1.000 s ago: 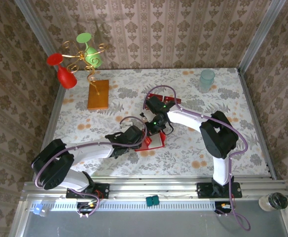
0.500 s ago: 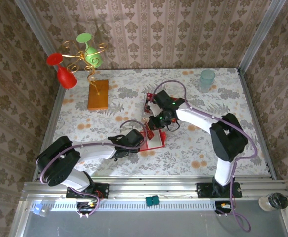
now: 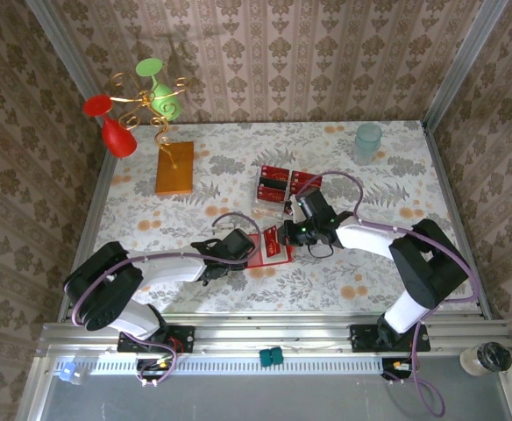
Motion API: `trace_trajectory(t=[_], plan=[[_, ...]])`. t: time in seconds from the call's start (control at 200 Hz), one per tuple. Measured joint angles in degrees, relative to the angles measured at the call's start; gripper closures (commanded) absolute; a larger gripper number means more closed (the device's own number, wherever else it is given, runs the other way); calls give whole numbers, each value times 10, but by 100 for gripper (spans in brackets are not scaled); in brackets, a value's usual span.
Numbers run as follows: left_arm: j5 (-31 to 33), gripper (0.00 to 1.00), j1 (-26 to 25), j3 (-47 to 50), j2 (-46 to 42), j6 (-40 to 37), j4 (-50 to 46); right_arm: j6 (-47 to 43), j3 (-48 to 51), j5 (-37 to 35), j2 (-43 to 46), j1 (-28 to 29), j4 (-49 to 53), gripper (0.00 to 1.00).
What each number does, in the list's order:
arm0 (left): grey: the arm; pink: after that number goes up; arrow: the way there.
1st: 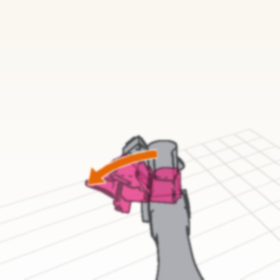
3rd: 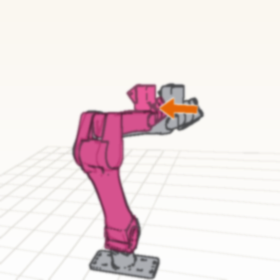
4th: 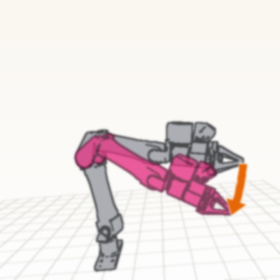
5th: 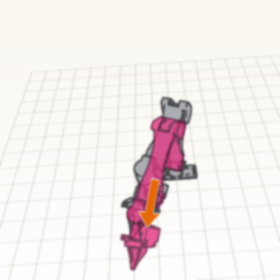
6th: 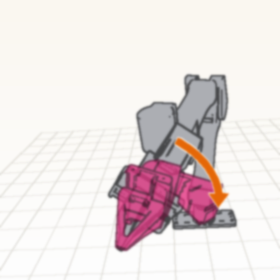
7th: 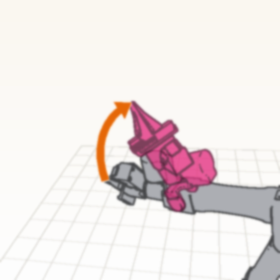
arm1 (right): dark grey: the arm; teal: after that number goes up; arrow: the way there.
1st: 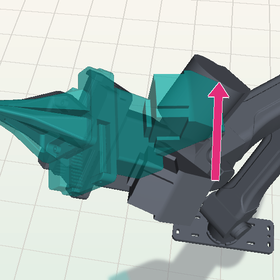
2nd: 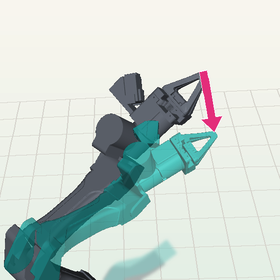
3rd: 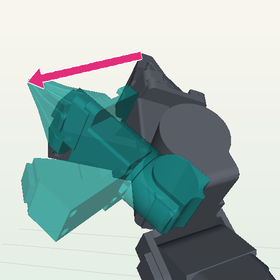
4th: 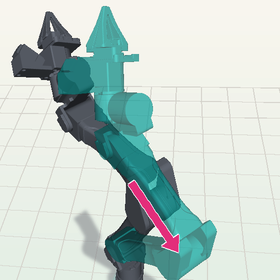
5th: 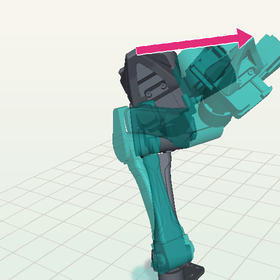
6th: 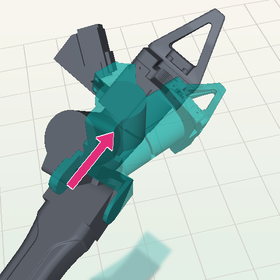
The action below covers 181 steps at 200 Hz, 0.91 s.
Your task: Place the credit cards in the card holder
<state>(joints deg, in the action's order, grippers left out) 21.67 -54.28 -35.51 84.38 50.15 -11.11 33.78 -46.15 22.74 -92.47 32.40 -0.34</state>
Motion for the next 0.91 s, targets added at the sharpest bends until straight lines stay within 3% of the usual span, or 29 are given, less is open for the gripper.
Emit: trace_trajectory(t=[0.365,0.905], plan=[[0,34,0,0,0,0,-1,78,61,0,-5,0,-165,100],[0,35,0,0,0,0,-2,113,74,12,-48,0,-239,100]])
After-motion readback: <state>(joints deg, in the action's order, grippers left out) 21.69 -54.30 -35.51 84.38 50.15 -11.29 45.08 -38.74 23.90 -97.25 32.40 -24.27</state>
